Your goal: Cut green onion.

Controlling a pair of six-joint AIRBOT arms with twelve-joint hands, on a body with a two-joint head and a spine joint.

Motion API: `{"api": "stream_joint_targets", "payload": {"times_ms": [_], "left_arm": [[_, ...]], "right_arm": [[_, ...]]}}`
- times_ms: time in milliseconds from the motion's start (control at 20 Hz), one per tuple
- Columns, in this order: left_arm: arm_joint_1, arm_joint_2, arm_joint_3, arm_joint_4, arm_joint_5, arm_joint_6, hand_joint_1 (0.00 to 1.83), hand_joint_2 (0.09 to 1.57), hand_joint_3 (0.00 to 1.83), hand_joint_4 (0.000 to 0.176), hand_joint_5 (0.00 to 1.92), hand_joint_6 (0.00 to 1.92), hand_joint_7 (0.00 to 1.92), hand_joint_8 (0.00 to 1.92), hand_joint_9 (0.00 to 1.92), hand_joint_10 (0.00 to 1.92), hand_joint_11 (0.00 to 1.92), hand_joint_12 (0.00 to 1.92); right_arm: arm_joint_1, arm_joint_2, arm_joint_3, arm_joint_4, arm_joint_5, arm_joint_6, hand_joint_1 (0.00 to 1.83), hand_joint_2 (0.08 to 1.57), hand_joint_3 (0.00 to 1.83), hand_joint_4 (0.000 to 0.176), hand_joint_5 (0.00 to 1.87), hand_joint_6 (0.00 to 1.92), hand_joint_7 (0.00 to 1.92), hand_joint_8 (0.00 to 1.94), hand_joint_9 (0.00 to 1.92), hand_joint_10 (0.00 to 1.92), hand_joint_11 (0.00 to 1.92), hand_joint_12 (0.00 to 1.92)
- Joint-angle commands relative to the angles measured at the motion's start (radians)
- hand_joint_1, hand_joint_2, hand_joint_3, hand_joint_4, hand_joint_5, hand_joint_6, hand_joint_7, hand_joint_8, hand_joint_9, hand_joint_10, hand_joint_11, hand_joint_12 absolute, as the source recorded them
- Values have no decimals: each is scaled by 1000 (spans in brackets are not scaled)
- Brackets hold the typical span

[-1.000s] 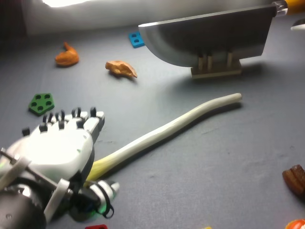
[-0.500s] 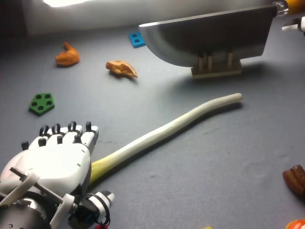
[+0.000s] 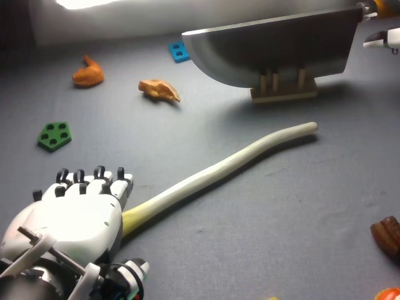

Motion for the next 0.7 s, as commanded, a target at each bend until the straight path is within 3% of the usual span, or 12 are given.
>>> {"api": "stream_joint_targets", "payload": {"times_ms": [0,50,100,200,300,400,450,500,550,600,650], "left_arm": [[-1,-2,-2,74,51,3,770,1231,0,25,86,6,36,3,69,4,0,254],[-3,-2,-3,74,51,3,769,1229,0,26,82,3,30,1,63,1,0,306],[-7,-2,-5,74,51,3,789,1221,0,24,82,2,28,0,63,0,0,279],[-18,-2,-10,74,51,3,809,1212,0,24,50,3,7,1,10,7,0,54],[-28,-5,-10,74,51,3,807,1212,0,26,34,2,0,0,1,1,0,8],[-33,-8,-7,74,51,3,829,1201,0,25,39,4,1,0,1,0,0,0],[-35,-9,-5,74,51,3,845,1198,0,18,46,7,1,0,0,0,0,0],[-35,-11,-1,74,51,3,850,1196,0,21,38,3,0,0,0,0,0,0],[-35,-13,2,74,51,3,852,1193,0,17,38,3,0,0,0,0,0,0],[-33,-15,6,73,51,3,825,1204,0,14,31,1,0,0,0,0,0,0],[-33,-17,9,71,51,3,820,1206,0,13,30,0,0,0,0,0,0,0]], "right_arm": [[2,8,10,50,113,13,1152,1011,9,12,0,0,0,0,0,0,0,0],[2,7,10,50,113,19,1126,1023,14,12,0,0,0,0,0,0,0,0],[2,6,10,50,113,28,1118,1036,19,2,0,0,0,0,0,0,0,0],[-2,3,10,51,109,31,1146,1032,15,8,41,17,62,24,60,25,0,0],[-2,3,10,51,105,31,1147,1027,11,3,80,33,104,38,97,42,29,14],[-2,3,13,51,105,30,1135,1012,0,5,179,79,240,20,128,321,0,756],[-3,3,16,52,104,30,1104,1024,2,0,245,165,346,56,114,639,0,1103],[-8,2,22,61,104,30,1084,1034,1,0,284,565,429,349,126,1005,0,1379],[-9,-3,32,62,104,30,1057,1056,4,0,372,1005,414,964,189,1357,0,1636],[-9,-14,51,63,104,30,1088,1158,22,0,714,1226,487,1322,322,1560,43,1858],[-10,-23,69,67,104,31,1096,1181,15,0,787,1265,494,1426,349,1614,56,1908]]}}
